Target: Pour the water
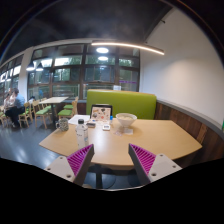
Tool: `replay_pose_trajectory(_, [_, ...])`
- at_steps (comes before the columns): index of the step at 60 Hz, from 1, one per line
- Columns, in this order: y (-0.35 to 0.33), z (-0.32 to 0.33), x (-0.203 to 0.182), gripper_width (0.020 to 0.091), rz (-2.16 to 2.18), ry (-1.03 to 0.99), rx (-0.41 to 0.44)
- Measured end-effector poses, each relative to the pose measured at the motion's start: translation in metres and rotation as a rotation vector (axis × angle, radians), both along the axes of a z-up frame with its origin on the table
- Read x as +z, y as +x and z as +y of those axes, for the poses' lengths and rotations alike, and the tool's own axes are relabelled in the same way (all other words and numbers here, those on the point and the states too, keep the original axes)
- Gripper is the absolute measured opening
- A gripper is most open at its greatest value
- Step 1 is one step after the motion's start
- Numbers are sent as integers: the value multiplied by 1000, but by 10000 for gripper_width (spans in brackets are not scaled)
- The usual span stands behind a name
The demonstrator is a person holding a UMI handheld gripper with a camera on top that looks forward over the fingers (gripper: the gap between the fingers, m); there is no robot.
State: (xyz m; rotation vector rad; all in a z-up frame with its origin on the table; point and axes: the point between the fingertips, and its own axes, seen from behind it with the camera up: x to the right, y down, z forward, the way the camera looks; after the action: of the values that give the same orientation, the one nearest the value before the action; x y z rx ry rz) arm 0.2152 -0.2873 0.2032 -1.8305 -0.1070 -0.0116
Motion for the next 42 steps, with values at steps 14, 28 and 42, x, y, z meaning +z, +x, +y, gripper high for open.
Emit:
replay_pose_trajectory(14, [7, 8, -13, 785, 46, -22, -6])
replay_pose_trajectory(28, [-49, 51, -66, 782, 52, -70, 48])
replay_pose_trajectory(42, [-128, 131, -124, 791, 72, -99, 49])
